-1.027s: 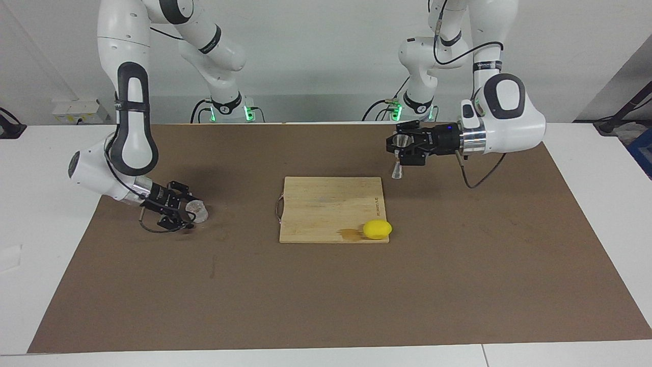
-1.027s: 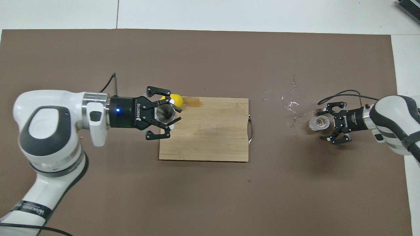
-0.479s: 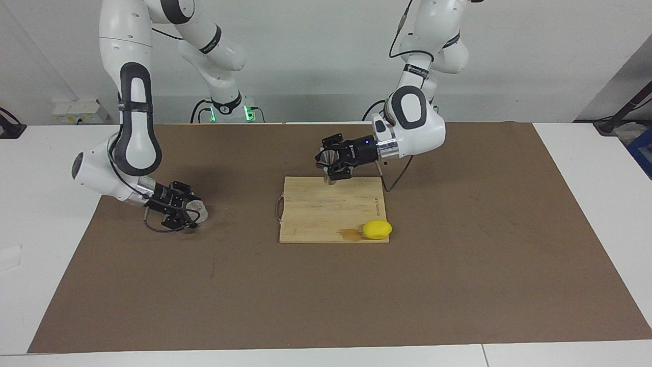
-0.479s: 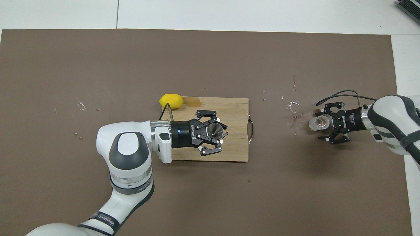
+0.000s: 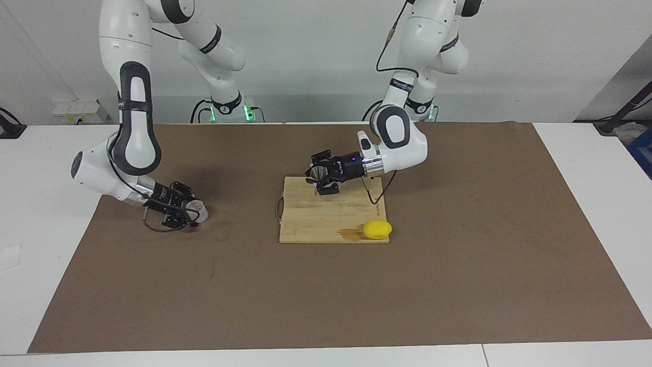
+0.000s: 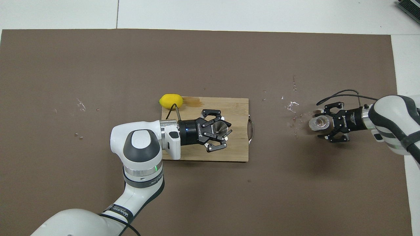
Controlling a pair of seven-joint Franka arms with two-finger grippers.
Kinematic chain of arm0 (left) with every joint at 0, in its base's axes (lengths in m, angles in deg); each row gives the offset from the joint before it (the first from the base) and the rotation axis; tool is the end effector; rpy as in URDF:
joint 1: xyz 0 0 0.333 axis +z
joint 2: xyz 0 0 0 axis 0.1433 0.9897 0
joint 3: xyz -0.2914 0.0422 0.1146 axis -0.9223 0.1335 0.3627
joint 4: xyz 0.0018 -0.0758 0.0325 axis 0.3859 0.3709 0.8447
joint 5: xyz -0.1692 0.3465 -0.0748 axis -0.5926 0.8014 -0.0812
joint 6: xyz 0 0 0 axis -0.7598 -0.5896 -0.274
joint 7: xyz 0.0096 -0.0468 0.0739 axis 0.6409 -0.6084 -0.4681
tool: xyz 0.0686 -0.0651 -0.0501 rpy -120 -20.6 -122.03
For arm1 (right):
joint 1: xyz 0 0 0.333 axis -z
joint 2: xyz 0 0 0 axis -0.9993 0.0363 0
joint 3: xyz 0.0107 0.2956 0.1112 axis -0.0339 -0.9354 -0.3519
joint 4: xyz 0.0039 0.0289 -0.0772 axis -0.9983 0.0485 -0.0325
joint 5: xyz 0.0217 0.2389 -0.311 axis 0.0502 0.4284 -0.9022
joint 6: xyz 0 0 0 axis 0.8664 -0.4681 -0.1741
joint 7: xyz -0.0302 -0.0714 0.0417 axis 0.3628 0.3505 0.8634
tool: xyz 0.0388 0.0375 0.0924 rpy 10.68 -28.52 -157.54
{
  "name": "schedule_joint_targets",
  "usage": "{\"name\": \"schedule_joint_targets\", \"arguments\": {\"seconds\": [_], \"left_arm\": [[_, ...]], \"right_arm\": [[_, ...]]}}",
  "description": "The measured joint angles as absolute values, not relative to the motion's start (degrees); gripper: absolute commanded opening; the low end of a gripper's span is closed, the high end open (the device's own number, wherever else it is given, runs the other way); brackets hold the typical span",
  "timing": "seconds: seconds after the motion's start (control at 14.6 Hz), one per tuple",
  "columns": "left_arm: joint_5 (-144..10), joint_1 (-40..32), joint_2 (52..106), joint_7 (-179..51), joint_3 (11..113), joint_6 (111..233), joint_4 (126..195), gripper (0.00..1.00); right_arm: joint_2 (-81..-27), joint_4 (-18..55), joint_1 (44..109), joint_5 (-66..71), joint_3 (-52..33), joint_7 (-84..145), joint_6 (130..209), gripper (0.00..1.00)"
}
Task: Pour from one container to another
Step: 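Carry the metal cup onto the cutting board with the left gripper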
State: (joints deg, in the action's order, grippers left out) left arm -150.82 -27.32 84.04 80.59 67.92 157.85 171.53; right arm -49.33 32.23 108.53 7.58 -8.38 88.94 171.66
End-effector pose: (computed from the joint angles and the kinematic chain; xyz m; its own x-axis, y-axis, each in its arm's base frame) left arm 0.4789 -0.3525 0.3143 0.1482 -0.2079 0.9669 -0.9868 -0.0964 0.1305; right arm 0.5539 -0.1108 0.2541 0.0350 -0.8192 -0.5724 -0.9983 -0.0552 0.0179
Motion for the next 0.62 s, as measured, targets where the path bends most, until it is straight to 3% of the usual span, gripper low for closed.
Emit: {"name": "schedule_joint_targets", "arguments": {"seconds": [0.62], "left_arm": [[-160.4,-27.4,87.6,94.7,68.1,161.1,167.3,0.00]], "right_arm": [[-49.4,32.2,108.5,7.6,-8.4,88.9,171.7,0.73]]}}
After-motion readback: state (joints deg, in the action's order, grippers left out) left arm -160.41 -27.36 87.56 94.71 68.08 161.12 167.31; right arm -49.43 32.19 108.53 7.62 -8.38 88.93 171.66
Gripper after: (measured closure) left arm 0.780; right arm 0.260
